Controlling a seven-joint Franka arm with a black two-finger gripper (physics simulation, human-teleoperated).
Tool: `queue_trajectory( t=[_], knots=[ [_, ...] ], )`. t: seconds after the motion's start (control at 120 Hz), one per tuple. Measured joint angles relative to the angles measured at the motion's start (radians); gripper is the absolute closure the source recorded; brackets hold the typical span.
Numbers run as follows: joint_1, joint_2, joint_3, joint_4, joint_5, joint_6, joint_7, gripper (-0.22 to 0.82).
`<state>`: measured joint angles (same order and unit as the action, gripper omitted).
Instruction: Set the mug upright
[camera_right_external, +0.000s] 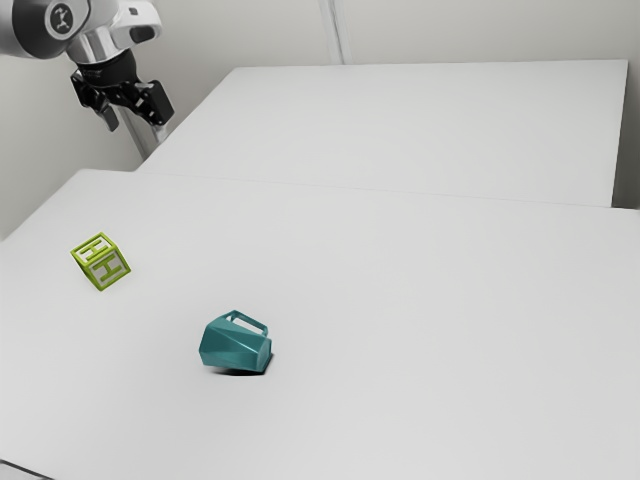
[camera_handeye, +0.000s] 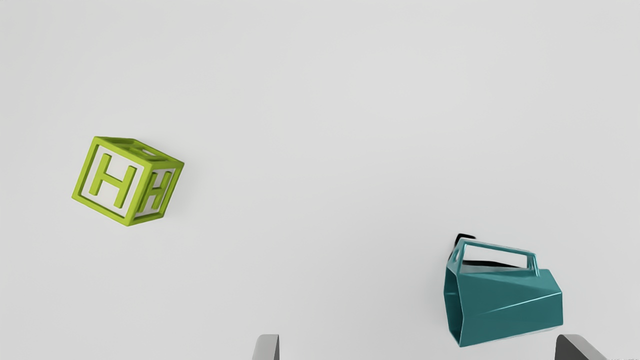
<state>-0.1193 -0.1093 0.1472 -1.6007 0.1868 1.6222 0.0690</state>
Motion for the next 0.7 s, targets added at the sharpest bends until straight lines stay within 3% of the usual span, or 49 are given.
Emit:
queue_trajectory(
  t=[0.208,0.408,0.7],
  knots=[
    [0.0,-0.001,0.0,-0.022,-0.001,0.01,0.016,0.0],
    [0.019,0.004,0.006,-0.131,-0.01,0.086,0.028,0.0],
    [0.171,0.006,0.01,-0.351,-0.326,0.124,0.02,0.0]
  ],
)
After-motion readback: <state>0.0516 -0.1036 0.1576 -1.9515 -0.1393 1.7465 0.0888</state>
